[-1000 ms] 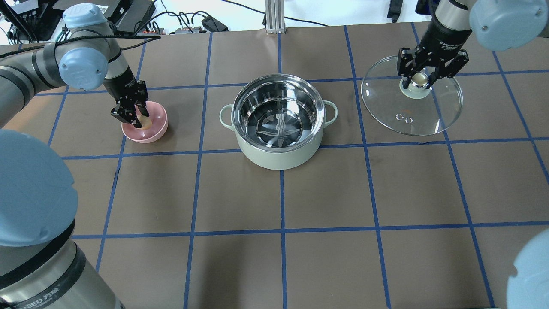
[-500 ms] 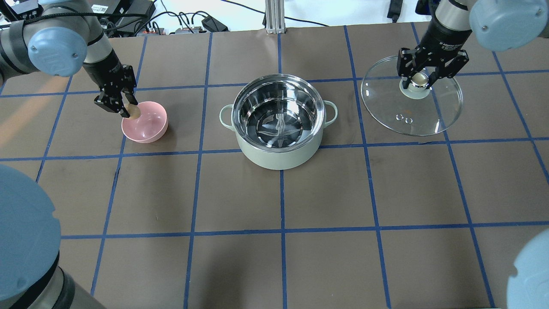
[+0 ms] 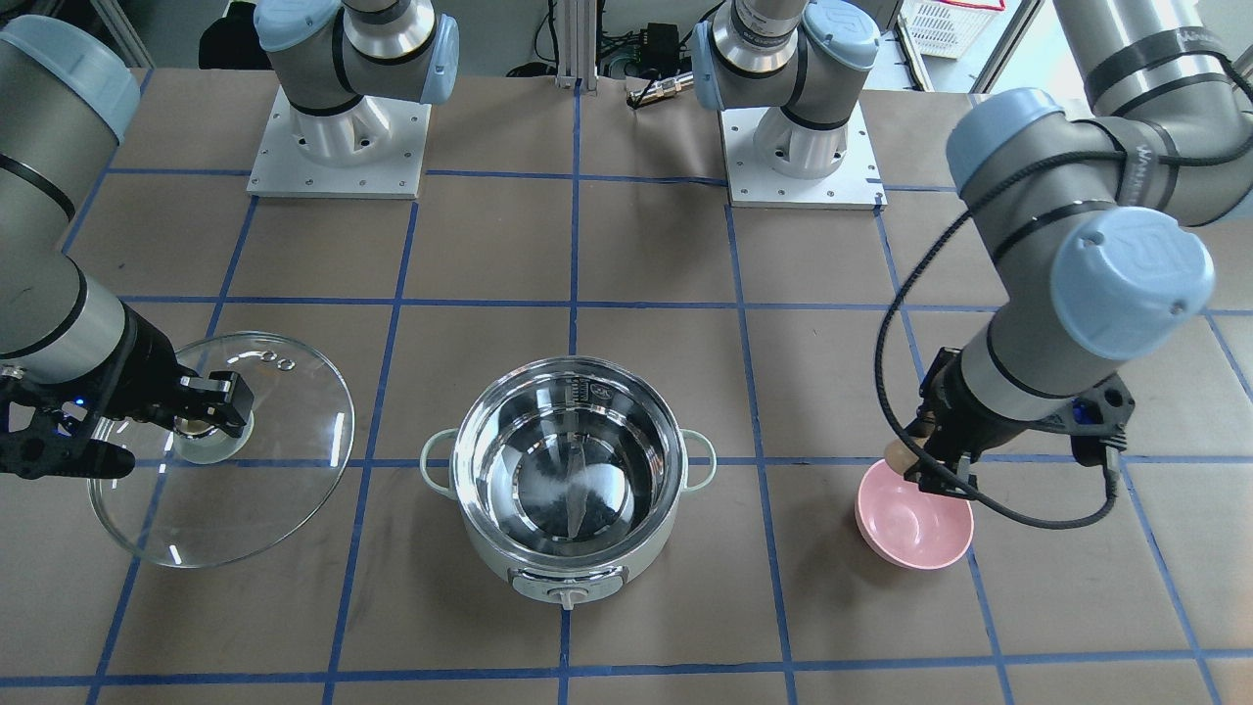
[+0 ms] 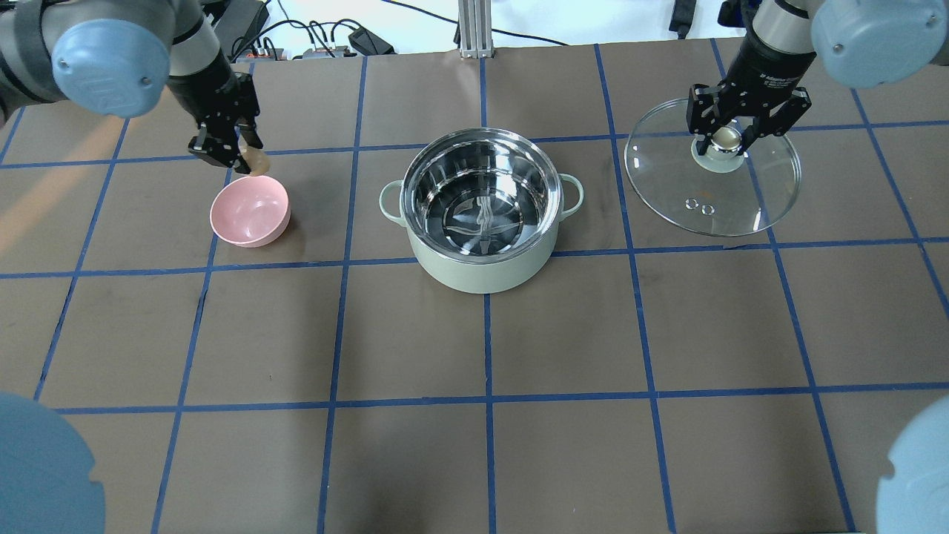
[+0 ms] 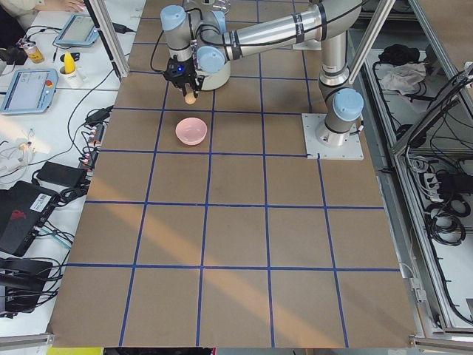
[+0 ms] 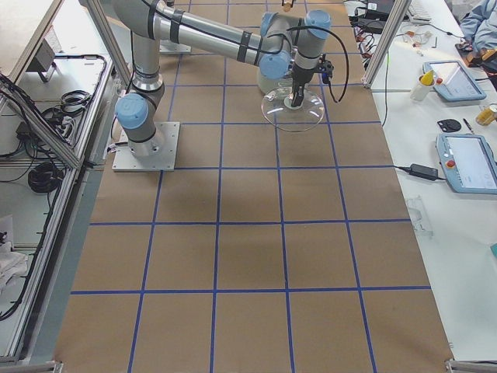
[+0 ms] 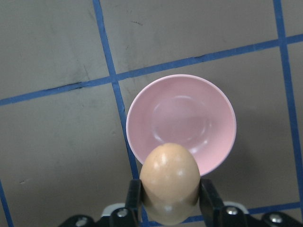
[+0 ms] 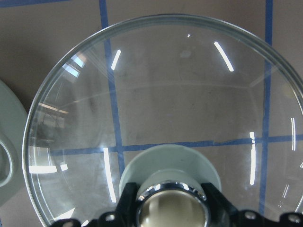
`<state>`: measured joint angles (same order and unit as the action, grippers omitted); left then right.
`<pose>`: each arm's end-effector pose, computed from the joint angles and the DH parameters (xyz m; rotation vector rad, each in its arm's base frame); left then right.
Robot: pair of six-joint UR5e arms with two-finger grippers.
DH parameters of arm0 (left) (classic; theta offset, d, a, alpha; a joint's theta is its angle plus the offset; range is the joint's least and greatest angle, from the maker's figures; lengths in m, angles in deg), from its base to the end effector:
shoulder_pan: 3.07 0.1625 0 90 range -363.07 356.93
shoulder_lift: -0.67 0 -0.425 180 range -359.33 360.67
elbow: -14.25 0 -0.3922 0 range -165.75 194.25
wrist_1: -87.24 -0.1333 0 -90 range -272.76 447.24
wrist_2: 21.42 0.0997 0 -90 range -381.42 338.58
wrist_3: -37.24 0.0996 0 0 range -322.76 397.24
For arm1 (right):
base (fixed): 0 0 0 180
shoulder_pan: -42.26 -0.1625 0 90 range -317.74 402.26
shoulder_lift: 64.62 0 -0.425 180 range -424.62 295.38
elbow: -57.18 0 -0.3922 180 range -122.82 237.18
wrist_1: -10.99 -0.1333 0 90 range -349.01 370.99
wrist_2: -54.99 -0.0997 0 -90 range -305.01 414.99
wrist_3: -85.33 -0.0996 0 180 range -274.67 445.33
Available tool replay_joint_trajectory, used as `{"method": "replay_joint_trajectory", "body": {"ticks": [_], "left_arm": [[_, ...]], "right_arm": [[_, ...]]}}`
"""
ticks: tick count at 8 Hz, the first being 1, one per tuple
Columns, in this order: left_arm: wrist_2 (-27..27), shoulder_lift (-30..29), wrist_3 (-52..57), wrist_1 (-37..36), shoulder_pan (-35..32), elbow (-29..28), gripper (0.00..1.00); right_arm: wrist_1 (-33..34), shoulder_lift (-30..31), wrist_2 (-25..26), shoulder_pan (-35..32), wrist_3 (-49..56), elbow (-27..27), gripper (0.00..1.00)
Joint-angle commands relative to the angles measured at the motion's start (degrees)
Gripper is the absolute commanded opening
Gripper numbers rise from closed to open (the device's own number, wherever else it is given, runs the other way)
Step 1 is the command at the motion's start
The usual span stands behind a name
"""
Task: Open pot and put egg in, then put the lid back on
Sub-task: 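Lift the egg with the left gripper and carry it over the pot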
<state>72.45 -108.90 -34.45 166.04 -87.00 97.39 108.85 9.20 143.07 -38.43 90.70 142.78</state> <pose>-0.0601 -0.6319 0.3747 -1.9262 2.3911 -0.0222 0.0386 -0.6093 0.3845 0.1083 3.0962 0.0985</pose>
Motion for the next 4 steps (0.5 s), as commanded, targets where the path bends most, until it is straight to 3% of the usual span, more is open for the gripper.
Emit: {"method": "replay_joint_trajectory", "body": {"ticks": [1,4], "left_arm": [[-0.26,0.77,-5.12,-4.26,-8.6,-0.09,0.0],[-0.79,-0.72,-9.52,-5.06,-16.33,-2.8,0.0]], "right_arm": [[-0.12,0.09,0.51,0.0,-0.19,0.0,0.0],[-0.82,0.09,0.59,0.0,-0.11,0.0,0.0]]}}
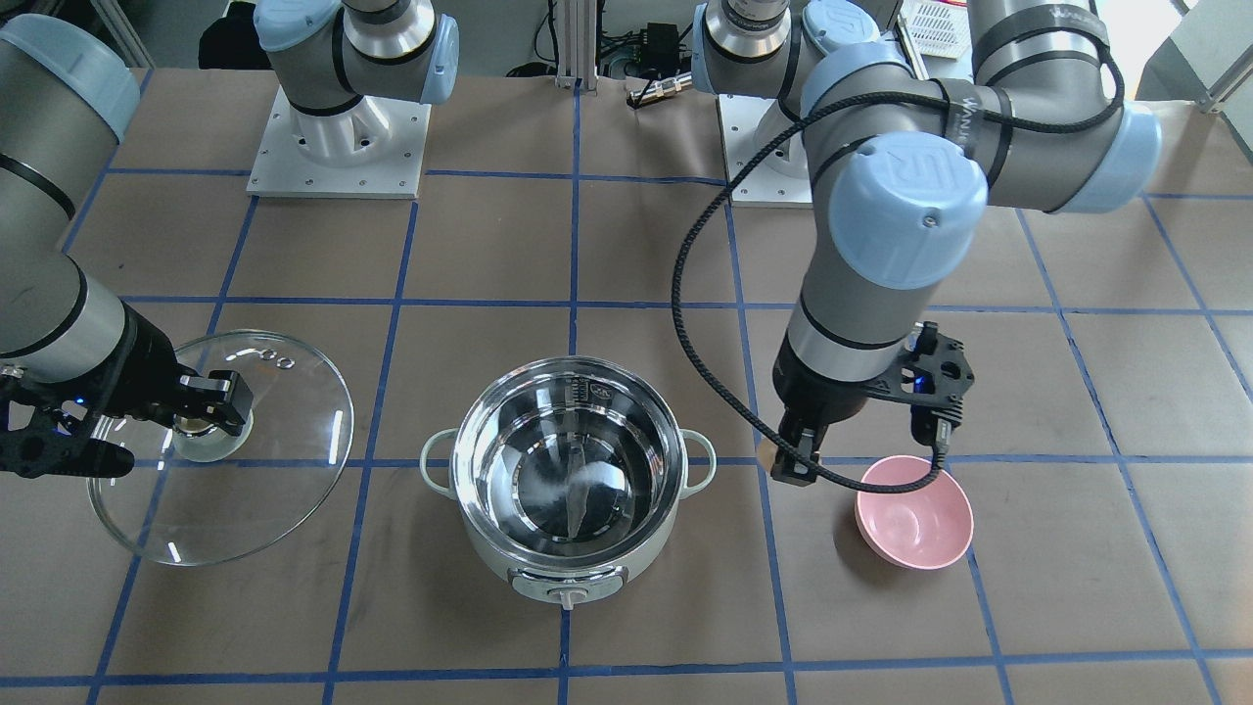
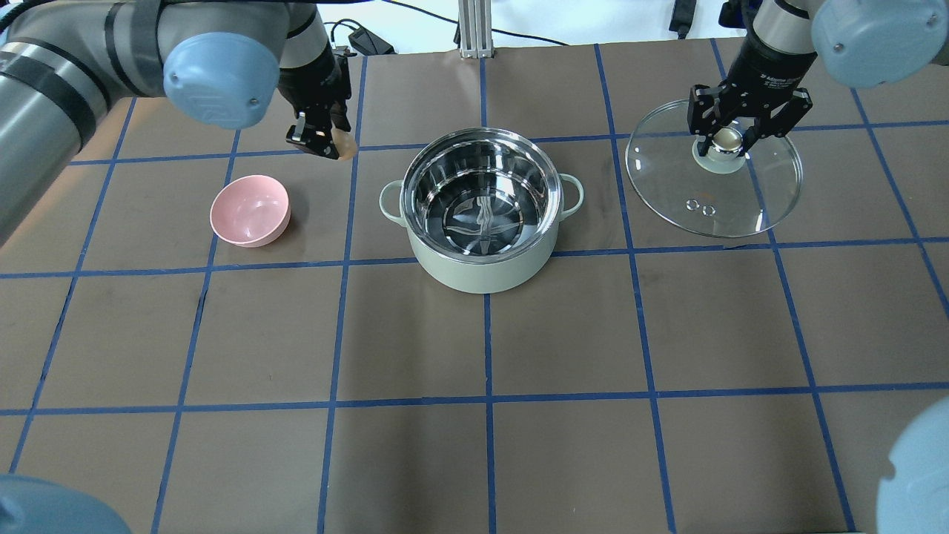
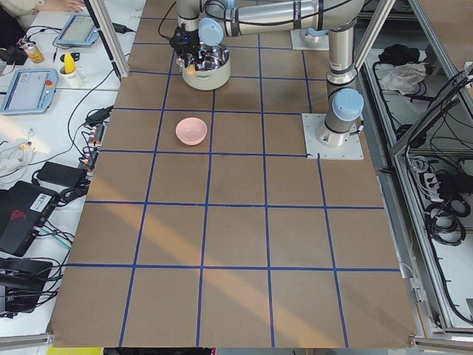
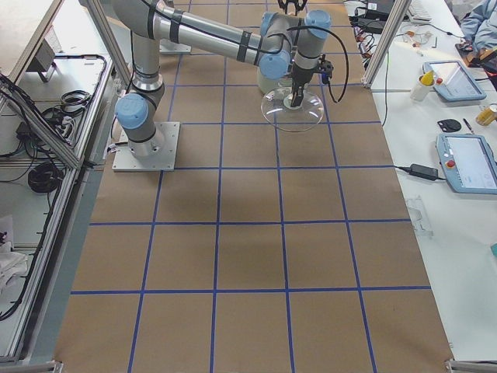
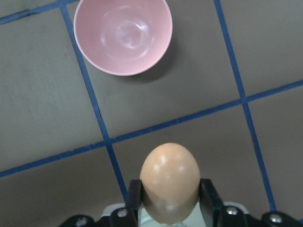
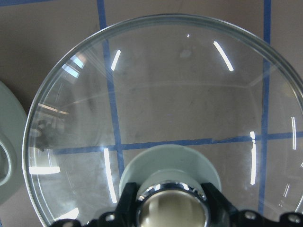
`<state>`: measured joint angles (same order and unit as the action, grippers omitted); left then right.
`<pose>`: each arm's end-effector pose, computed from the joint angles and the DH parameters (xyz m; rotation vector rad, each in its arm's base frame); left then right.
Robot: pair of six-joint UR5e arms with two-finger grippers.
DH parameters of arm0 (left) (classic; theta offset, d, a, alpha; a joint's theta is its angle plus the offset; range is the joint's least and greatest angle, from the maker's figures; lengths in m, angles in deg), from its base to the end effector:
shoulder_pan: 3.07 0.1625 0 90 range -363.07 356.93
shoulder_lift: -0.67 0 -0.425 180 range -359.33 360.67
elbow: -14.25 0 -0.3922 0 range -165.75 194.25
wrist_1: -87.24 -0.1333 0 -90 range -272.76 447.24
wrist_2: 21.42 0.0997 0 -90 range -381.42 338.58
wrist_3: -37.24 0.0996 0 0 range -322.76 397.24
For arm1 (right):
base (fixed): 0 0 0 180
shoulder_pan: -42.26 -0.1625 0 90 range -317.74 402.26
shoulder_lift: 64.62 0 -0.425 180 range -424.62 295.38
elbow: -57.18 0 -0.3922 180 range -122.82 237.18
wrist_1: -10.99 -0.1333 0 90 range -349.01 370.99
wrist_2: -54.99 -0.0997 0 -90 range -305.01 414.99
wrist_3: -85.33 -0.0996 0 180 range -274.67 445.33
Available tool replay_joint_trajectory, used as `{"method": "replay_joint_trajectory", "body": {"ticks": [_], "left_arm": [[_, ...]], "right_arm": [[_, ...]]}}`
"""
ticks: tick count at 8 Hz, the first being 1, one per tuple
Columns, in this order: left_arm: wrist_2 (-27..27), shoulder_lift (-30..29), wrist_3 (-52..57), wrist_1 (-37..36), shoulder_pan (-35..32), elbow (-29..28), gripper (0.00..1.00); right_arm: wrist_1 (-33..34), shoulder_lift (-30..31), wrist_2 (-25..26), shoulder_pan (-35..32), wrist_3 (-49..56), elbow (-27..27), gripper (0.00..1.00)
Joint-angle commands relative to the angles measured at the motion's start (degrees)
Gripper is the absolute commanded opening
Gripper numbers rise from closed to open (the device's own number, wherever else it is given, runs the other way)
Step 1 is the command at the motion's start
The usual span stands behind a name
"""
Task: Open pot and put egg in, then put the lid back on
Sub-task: 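Lift the egg with the left gripper and carry it over the pot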
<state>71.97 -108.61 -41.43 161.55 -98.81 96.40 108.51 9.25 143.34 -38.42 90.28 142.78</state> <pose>-0.1899 -0.6157 0.3942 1.8642 -2.5167 0.1485 0.0381 -0.6084 0.3844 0.1199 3.0997 0.1076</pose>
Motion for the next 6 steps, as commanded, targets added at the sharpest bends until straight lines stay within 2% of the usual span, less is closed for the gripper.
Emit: {"method": "replay_joint_trajectory", "body": {"ticks": [1,4,6], "left_arm": [[-2.14,-1.97,-3.85,-0.65,-6.37,-2.25,0.0],[-8.46,-4.17,-6.67,-3.02,-9.02,-2.78,0.0],[-8.75,-7.15,-7.47,-4.52,-10.78,-2.7,0.0]], "right_arm": [[-0.4,0.04,0.15,-0.09,0.32,0.0,0.0],[-0.31,0.04,-0.55,-0.09,0.15,0.0,0.0],[-0.22,0.04,-0.55,-0.09,-0.12,0.0,0.0]]}}
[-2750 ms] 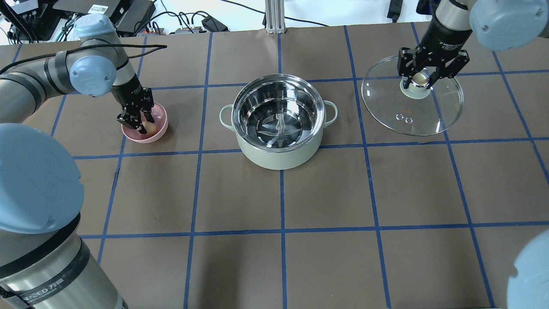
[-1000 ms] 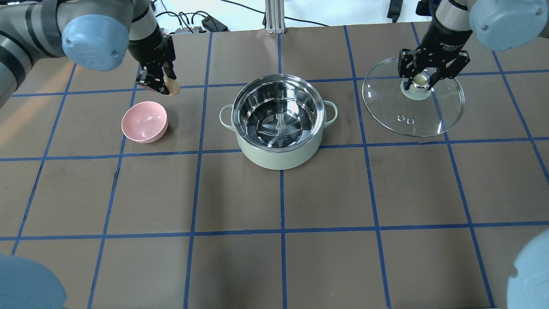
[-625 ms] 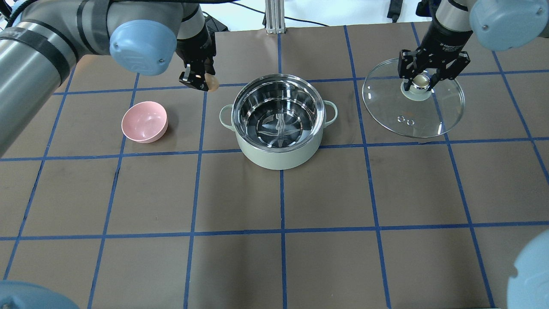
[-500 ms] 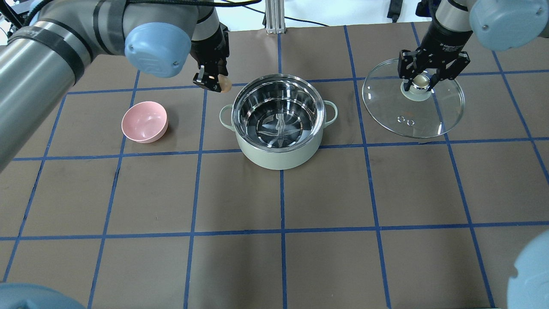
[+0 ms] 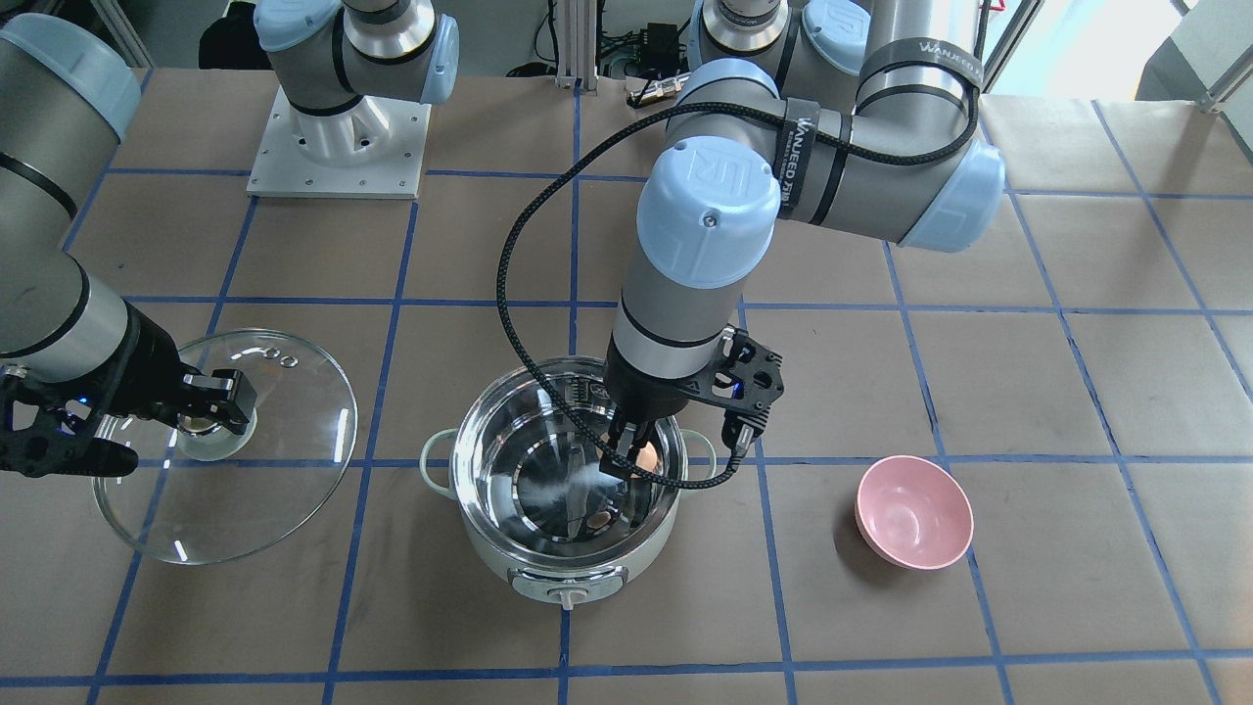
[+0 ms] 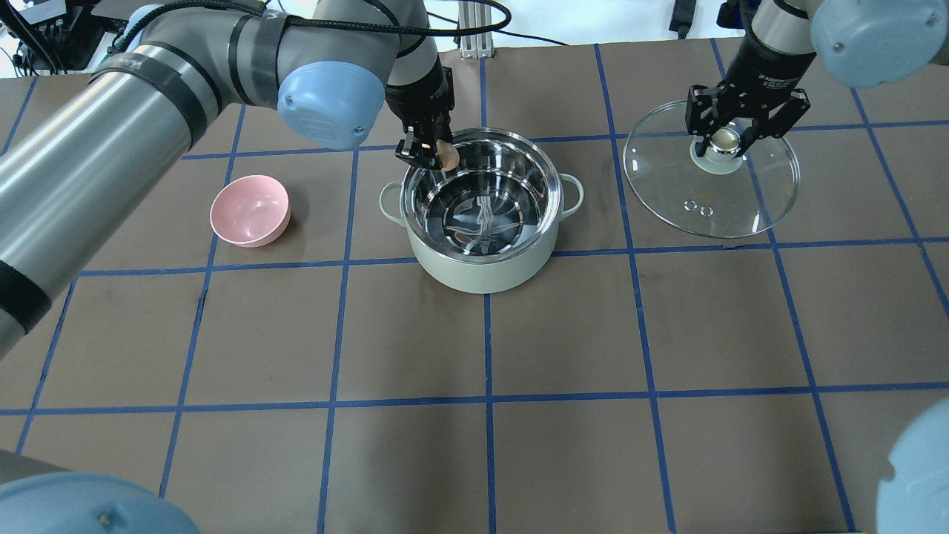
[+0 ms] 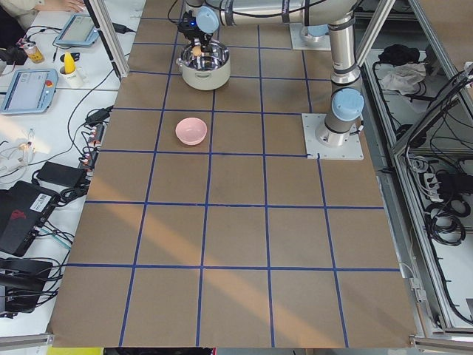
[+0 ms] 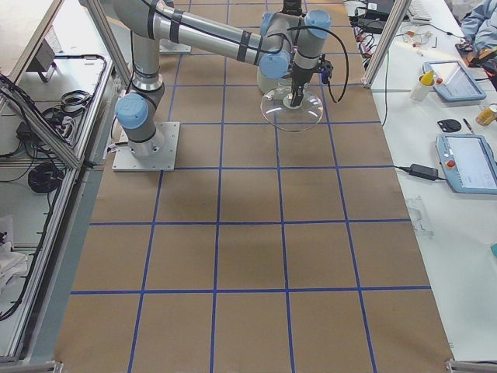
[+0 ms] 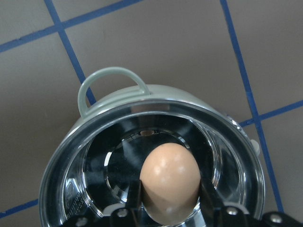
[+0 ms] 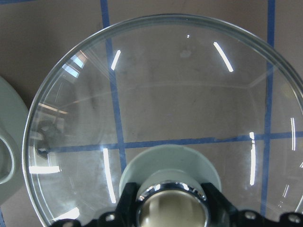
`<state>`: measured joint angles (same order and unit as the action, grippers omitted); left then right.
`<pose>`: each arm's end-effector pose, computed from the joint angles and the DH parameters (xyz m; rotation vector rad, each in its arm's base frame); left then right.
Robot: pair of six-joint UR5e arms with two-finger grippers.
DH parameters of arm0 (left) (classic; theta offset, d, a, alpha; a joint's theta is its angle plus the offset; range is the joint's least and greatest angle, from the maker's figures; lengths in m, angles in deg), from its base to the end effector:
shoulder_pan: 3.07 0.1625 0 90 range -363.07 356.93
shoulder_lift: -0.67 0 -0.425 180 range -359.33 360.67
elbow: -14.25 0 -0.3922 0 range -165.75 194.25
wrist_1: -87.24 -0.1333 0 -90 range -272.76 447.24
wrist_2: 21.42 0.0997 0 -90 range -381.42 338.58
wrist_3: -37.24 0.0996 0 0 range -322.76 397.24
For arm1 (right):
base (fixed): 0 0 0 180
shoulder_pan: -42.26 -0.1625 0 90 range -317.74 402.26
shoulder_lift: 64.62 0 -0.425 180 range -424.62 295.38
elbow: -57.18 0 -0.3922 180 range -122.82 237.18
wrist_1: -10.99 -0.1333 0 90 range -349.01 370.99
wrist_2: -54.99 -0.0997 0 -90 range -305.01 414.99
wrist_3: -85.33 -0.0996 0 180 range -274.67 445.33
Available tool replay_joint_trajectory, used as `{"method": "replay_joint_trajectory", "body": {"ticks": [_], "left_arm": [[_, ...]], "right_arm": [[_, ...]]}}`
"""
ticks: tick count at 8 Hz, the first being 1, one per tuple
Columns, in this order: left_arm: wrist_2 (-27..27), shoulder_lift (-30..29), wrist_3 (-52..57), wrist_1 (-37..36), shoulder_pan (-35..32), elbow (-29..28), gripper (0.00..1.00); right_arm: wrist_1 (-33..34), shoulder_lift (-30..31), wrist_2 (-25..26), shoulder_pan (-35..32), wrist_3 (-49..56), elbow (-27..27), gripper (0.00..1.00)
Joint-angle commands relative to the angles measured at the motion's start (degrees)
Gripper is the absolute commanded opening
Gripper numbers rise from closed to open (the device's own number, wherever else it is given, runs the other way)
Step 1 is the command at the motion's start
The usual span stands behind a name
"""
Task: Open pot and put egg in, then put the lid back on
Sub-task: 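Lift the egg with the left gripper and carry it over the pot, then lower the egg into the pot and open the left gripper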
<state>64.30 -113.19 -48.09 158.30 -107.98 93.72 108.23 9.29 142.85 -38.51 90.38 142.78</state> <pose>-0.3065 -0.6040 0.3717 1.7359 -2.4695 0.0083 0.0400 -0.6078 0.3844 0.1150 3.0907 0.1121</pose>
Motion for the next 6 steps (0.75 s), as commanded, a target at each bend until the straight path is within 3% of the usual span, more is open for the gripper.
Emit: {"method": "replay_joint_trajectory", "body": {"ticks": [1,2,3,4,5,6], "left_arm": [[-1.25,-4.5,-0.89,-2.14,-2.22,-0.03,0.0],[-1.26,-6.09,-1.06,-2.41,-2.49,-0.11,0.0],[-1.34,-6.71,-1.24,-2.94,-2.49,-0.03,0.31],[-1.43,-6.54,-1.33,-2.94,-2.66,-0.11,0.77],[-1.34,-5.93,-1.42,-2.85,-2.75,-0.11,0.96],[-1.34,-4.62,-1.24,-2.77,-2.75,-0.2,1.0]], "right_arm": [[0.14,0.0,-0.06,0.0,-0.21,0.0,0.0],[0.14,-0.09,-0.15,0.0,-0.13,0.0,0.0],[0.14,-0.09,-0.15,0.0,-0.13,0.0,0.0],[0.14,-0.09,-0.15,0.0,0.13,0.0,0.0],[0.14,-0.09,-0.15,0.0,0.14,0.0,0.0],[0.14,-0.09,-0.24,0.0,0.14,0.0,0.0]]}}
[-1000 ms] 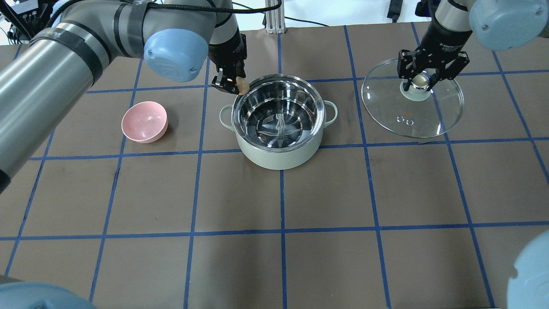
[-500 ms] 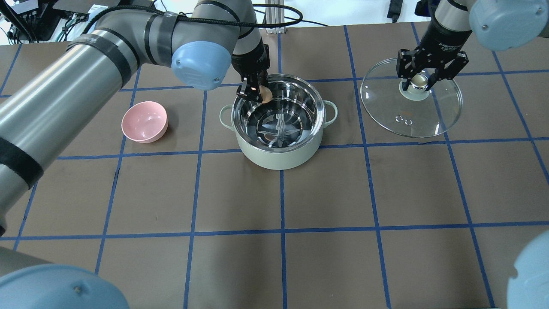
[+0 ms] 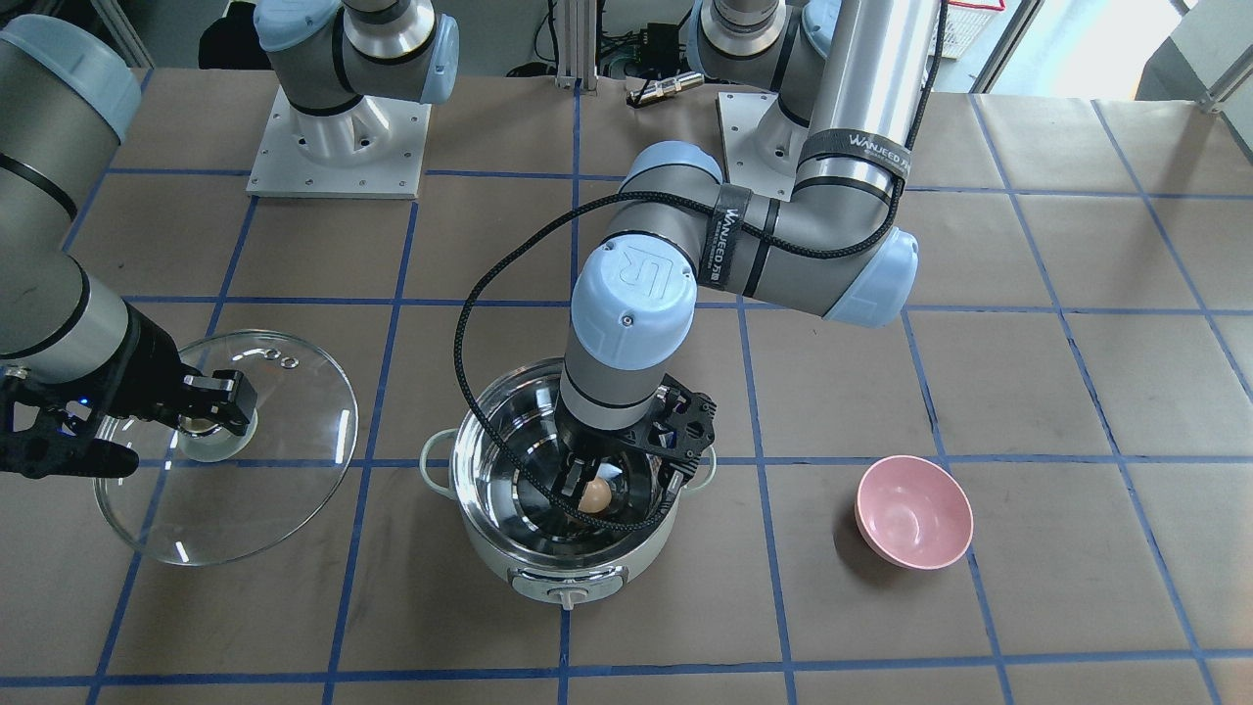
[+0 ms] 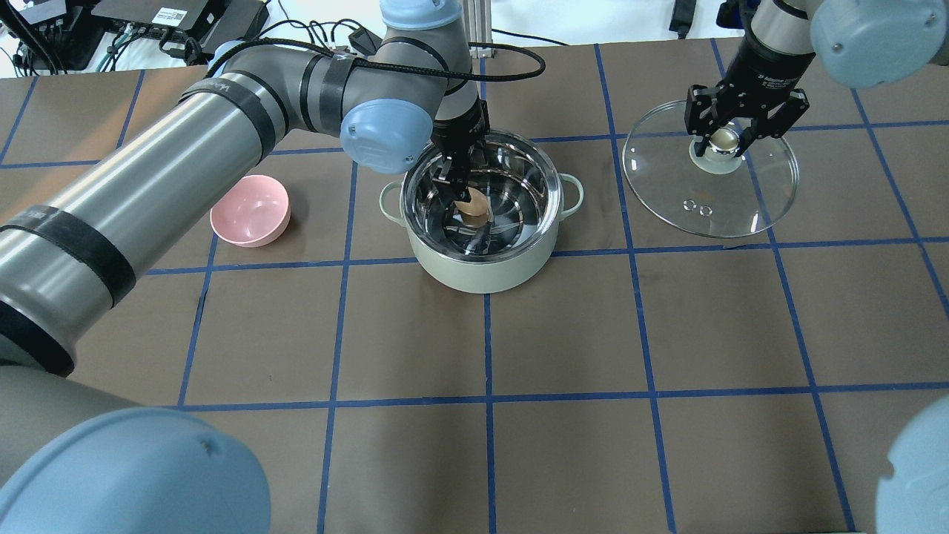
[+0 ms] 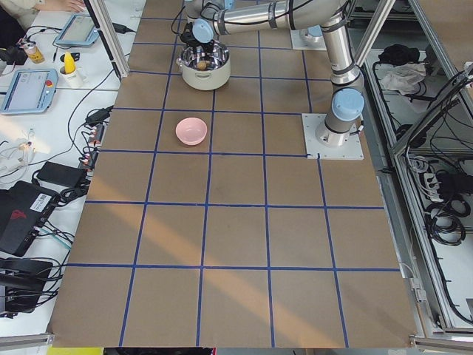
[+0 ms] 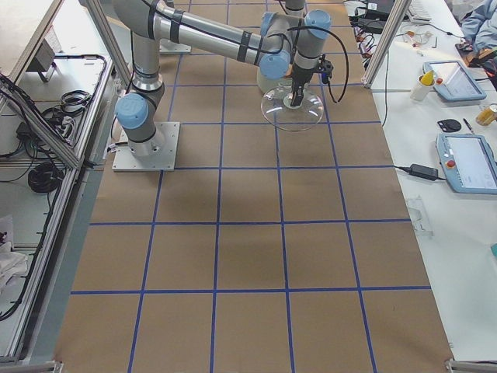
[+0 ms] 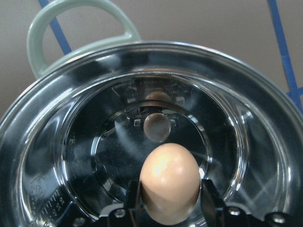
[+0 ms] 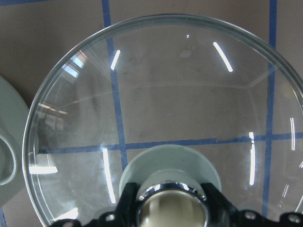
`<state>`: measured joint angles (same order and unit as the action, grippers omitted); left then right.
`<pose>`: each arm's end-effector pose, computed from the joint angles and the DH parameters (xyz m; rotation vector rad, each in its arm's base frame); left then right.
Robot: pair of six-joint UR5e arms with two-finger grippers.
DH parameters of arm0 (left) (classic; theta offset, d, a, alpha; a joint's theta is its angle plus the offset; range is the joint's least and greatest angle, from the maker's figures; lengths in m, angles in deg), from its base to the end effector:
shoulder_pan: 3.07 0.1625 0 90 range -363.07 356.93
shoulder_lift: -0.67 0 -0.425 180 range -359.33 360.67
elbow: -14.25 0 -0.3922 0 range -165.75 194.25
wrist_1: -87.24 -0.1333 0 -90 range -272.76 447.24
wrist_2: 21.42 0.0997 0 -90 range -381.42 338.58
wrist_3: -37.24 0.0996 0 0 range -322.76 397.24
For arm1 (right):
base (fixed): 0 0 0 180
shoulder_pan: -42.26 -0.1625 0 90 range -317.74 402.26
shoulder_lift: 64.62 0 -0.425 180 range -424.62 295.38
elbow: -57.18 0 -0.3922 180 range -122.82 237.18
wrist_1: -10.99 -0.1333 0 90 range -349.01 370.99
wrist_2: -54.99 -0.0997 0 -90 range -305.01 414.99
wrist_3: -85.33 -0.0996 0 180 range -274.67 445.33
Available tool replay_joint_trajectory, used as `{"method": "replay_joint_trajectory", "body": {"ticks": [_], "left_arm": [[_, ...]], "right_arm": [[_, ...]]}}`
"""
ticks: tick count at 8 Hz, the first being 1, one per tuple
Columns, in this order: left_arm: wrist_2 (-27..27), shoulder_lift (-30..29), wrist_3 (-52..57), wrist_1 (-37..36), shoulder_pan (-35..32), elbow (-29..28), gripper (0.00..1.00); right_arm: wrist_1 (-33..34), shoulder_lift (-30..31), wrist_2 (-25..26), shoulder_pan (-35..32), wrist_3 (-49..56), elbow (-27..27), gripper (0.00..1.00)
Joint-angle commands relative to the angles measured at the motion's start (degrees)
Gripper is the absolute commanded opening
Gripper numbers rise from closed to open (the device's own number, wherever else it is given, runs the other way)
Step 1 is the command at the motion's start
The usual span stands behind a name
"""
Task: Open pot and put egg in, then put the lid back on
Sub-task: 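Lower the egg into the pot and open the left gripper, then carry the lid over the pot with the right gripper while the left withdraws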
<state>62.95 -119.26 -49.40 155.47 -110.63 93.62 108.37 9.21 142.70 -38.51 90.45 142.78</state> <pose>-0.3434 -0.6110 0.3065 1.7245 -2.5111 -0.0779 0.0402 -0.6084 0.3838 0.1132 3.0884 0.1098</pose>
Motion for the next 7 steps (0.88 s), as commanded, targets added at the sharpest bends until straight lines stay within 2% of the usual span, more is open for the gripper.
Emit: {"method": "replay_joint_trajectory", "body": {"ticks": [1,2,3,5,7], "left_arm": [[0.1,2.94,1.55,0.67,-0.02,-0.27,1.0],[0.36,5.39,7.83,0.93,0.59,-0.36,1.0],[0.8,7.68,19.46,1.98,1.9,-0.36,1.0],[1.59,10.32,33.93,6.19,7.51,-0.36,1.0],[1.77,12.17,54.29,7.52,13.66,-0.36,1.0]], "right_arm": [[0.0,-0.01,-0.26,0.0,0.06,0.0,0.0],[-0.09,0.08,-0.26,0.0,-0.37,0.0,0.0],[-0.17,0.25,-0.35,-0.26,-1.16,-0.09,0.0],[-0.96,1.04,-1.75,-3.14,-8.33,-1.05,0.0],[-1.14,1.05,-1.4,-8.06,-17.9,-3.5,0.0]]}}
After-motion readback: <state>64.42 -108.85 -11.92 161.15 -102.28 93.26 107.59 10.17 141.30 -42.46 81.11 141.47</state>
